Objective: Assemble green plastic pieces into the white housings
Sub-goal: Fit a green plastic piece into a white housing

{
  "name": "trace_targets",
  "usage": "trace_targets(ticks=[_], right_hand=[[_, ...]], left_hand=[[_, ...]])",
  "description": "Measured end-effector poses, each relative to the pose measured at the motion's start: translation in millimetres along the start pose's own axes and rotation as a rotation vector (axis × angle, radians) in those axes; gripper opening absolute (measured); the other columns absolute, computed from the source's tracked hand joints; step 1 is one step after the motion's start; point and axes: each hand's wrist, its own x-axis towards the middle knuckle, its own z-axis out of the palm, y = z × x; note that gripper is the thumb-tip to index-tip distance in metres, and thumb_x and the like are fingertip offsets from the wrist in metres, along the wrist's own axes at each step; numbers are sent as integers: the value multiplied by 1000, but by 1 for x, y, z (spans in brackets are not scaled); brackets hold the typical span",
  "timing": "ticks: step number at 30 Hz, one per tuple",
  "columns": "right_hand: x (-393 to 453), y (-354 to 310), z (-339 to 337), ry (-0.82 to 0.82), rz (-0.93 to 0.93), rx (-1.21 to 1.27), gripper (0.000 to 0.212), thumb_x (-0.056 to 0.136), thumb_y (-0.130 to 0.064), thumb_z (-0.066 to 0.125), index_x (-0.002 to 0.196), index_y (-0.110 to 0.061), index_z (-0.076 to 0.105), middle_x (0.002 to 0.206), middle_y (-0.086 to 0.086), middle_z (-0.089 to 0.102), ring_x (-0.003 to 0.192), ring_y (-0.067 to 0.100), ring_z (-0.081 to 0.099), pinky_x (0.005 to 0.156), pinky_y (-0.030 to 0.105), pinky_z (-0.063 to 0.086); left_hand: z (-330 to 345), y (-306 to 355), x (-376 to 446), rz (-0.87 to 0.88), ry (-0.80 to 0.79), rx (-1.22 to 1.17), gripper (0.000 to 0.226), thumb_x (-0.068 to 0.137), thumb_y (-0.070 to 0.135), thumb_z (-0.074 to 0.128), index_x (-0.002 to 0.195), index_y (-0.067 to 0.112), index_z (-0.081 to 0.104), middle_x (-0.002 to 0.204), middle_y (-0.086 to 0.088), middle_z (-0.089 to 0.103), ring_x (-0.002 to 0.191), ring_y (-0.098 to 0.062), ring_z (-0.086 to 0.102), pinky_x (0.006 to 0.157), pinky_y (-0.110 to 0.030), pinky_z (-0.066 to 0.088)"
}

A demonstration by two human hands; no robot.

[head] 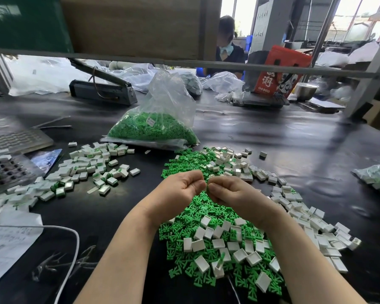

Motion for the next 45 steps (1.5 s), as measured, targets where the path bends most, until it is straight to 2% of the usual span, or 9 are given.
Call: trace_targets(ticks=[6, 8, 10, 14, 18, 25, 32, 38, 45], right_hand=[[3, 2, 2, 24, -16, 70, 26, 103, -11, 45, 82, 3, 52, 67, -1, 42, 69, 20, 36, 70, 38, 34], [3, 2, 2, 27, 6, 170, 26, 103, -12, 45, 87, 8, 52, 66, -4, 44, 65, 14, 38, 67, 27, 37], [3, 1, 2, 9, 31, 246, 27, 103, -17, 45, 84, -1, 56, 64, -4, 43, 58, 8, 36, 57, 18, 34], [3, 1, 4, 59, 127, 305, 40, 104, -32, 40, 75, -11, 57, 57, 0, 41, 50, 12, 32, 50, 25, 25], [4, 3, 3, 87, 160, 426, 29, 102, -24, 44, 77, -11, 53, 59, 0, 42, 51, 12, 32, 49, 24, 23], [5, 6, 0, 180, 44, 397, 23, 99, -20, 53, 78, -12, 57, 59, -9, 51, 52, 3, 42, 51, 12, 37], [6, 1, 5, 213, 30, 251, 19, 100, -12, 51, 88, -1, 60, 80, 15, 53, 77, 25, 45, 75, 40, 38], [5, -4, 4, 197, -23, 137, 19, 100, -12, 52, 85, -2, 58, 67, 2, 50, 64, 17, 43, 63, 33, 37], [0, -5, -1, 103, -5, 83, 20, 100, -13, 51, 85, -4, 59, 75, 13, 50, 70, 21, 43, 67, 38, 36]], left_hand=[[-1, 1, -1, 22, 27, -12, 23, 100, 21, 53, 82, 7, 49, 70, 3, 40, 66, -10, 36, 63, -30, 33], [-3, 0, -1, 42, 42, -3, 22, 100, 22, 53, 82, 10, 51, 70, 4, 42, 67, -10, 38, 64, -31, 34], [-3, -2, -2, 58, 64, 24, 21, 100, 24, 53, 81, 14, 53, 68, 5, 42, 64, -10, 37, 62, -31, 35], [-1, -4, -1, 112, 110, 95, 19, 99, 25, 55, 81, 18, 54, 63, 6, 42, 58, -11, 35, 57, -34, 34], [-1, -5, 1, 124, 153, 94, 21, 99, 29, 54, 80, 20, 54, 59, 11, 41, 54, -8, 33, 54, -32, 32], [1, -2, 0, 32, 153, -178, 27, 102, 26, 48, 77, 16, 54, 63, 15, 44, 62, -7, 38, 63, -26, 34], [2, 0, -1, 27, 135, -190, 27, 102, 23, 47, 77, 15, 51, 65, 13, 43, 62, -3, 39, 65, -24, 35], [1, -4, 0, 31, 120, -149, 28, 102, 26, 49, 75, 20, 51, 62, 16, 45, 65, -8, 40, 70, -35, 35], [-1, -7, 1, 39, 66, -112, 24, 99, 29, 51, 76, 22, 54, 66, 15, 45, 69, -11, 41, 70, -36, 36]])
